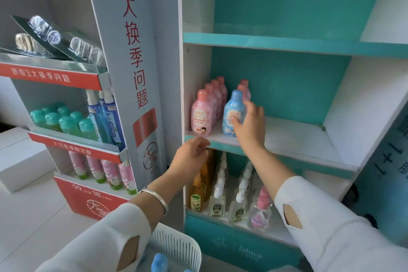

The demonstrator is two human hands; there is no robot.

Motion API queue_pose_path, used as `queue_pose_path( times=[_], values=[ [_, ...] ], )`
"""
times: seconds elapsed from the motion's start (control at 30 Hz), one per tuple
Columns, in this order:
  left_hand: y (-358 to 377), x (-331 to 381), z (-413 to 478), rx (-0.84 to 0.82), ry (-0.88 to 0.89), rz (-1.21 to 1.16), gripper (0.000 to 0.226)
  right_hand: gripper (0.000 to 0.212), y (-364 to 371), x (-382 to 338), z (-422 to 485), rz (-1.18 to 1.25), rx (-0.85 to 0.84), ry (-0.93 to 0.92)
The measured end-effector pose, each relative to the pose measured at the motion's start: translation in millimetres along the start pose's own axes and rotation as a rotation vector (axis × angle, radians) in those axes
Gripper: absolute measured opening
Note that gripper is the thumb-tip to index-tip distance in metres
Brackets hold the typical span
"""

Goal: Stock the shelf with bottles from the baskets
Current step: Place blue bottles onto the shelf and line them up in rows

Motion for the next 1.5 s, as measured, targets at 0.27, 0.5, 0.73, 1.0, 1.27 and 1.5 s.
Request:
queue_pose_path(
  times=[0.27, 0.5, 0.73, 1.0, 1.27, 1.5],
  values=[
    [-37, -108, -62, 0.031, -0.195, 0.189, 0.024, 0.019, 76, -43, -128, 0.078, -0.476, -0.209],
    [-33, -235, -117, -0.005, -0.453, 0.241, 0.025, 0.028, 208, -13, -243, -0.050, -1.122, -0.107],
    [4, -331, -153, -0.152, -0.593, 0.455, 0.031, 0.027, 285, 40, -300, -0.107, -1.328, -0.005],
    [66, -414, -179, -0.394, -0.704, 0.400, 0.043, 0.025, 339, 87, -332, -0.136, -1.397, 0.097],
    [84, -435, -187, -0.479, -0.612, 0.587, 0.032, 0.026, 364, 102, -356, -0.144, -1.457, 0.140],
    [72, -411, -178, -0.464, -0.529, 0.646, 0.023, 0.025, 353, 92, -354, -0.131, -1.465, 0.156]
  ],
)
Point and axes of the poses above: each hand's wrist, its own z-axis towards the middle knuckle, its own y-axis out of the palm, x = y × z, the point moved 10 cm from there along z, towards the middle knuckle, and after that the axes turned 2 degrees about x, right-handed, at the moved point
